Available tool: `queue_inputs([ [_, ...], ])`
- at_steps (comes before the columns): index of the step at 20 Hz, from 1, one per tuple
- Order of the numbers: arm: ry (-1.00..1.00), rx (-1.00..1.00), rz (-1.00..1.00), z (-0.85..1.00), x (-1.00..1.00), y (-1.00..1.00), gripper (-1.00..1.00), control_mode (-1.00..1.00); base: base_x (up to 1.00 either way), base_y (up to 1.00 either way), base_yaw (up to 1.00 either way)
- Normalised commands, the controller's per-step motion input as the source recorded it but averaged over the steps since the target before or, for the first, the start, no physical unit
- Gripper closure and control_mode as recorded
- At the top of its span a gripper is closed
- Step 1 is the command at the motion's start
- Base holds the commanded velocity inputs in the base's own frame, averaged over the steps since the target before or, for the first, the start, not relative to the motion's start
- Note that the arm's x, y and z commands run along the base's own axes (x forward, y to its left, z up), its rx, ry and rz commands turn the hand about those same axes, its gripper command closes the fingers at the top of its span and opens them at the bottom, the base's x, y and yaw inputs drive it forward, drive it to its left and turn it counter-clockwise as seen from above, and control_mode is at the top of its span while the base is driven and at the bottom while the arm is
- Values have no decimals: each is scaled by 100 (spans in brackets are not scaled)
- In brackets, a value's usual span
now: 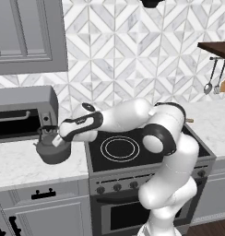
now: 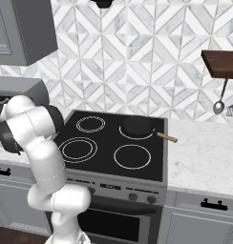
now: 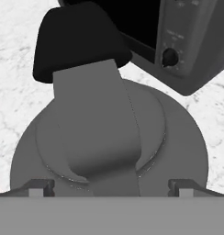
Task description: Pick the kettle from the counter and place it on a stove burner. Then turn the burner on.
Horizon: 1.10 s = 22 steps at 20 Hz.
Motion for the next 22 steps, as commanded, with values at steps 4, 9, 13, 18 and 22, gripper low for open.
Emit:
queue_inputs([
  [4,0,-4,1,-8,0,11,100,-100,0,0,0],
  [9,0,0,0,0,0,0,100,-100,0,0,0],
  [13,-13,0,0,1,-33,0,100,-100,0,0,0],
  [18,-33,0,-3,23,-49,-19,100,-100,0,0,0],
  [22,-36,0,0,51,-58,-38,100,-100,0,0,0],
])
